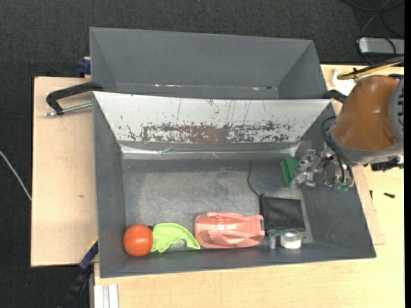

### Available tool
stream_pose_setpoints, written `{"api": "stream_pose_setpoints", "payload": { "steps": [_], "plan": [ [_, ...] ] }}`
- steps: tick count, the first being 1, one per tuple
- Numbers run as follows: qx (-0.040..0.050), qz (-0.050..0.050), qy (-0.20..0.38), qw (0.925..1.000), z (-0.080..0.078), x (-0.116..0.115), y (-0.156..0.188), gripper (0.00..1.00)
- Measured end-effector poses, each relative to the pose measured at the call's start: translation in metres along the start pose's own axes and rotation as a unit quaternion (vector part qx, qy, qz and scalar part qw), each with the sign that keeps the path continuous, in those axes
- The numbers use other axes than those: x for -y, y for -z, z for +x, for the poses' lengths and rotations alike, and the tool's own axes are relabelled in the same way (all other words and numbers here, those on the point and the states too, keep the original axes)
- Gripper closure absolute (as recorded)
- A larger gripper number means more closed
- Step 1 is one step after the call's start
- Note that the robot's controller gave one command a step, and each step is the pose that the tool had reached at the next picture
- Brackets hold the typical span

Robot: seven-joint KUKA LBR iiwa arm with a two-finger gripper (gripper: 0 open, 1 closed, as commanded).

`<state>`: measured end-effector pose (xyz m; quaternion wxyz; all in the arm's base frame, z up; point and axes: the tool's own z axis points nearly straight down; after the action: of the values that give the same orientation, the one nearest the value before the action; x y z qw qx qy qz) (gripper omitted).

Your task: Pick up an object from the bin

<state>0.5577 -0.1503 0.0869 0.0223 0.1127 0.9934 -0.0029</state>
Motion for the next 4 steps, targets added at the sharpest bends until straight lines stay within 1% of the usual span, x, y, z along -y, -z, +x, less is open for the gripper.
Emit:
{"api": "stream_pose_setpoints", "payload": {
  "steps": [1,2,4],
  "plan": [
    [-0.0139,-0.001,0.001,0.9999,0.0076,-0.0005,-0.0056,0.0],
    [0.0001,0.0,0.0,1.0,0.0,0.0004,-0.0002,1.0],
    [-0.0004,0.0,-0.001,1.0,0.0007,0.0004,0.0006,1.0]
  ]
}}
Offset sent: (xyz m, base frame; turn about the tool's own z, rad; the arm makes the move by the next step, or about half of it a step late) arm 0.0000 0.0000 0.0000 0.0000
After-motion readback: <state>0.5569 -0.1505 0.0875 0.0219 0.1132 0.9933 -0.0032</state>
